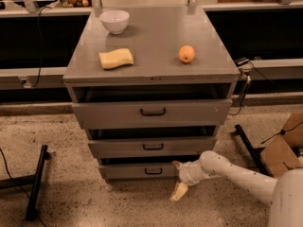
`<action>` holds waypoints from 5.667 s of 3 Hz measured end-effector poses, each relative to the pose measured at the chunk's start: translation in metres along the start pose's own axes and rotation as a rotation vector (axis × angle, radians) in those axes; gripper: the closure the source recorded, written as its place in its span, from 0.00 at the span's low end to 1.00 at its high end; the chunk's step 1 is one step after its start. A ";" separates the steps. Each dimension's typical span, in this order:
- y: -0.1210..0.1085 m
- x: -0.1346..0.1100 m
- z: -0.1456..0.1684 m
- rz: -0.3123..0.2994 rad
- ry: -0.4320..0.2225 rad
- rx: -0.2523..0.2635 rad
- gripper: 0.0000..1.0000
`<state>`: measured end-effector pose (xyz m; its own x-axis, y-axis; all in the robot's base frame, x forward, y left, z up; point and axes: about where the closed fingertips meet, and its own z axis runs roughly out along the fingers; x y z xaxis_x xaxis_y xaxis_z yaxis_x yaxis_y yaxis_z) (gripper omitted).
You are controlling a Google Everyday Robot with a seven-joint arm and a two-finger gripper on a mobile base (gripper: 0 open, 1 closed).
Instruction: Open bottom drawer
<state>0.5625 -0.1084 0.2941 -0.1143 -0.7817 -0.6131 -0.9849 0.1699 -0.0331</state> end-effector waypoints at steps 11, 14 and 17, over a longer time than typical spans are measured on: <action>-0.052 0.111 0.041 0.076 0.004 0.125 0.41; -0.050 0.110 0.044 0.076 0.002 0.119 0.00; 0.002 0.123 0.061 -0.016 0.075 -0.101 0.40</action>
Offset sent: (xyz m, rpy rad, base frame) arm 0.0524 -0.0523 -0.0686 -0.0059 -0.1386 -0.1395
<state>0.5544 -0.1678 0.1701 -0.1045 -0.8269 -0.5525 -0.9943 0.0988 0.0403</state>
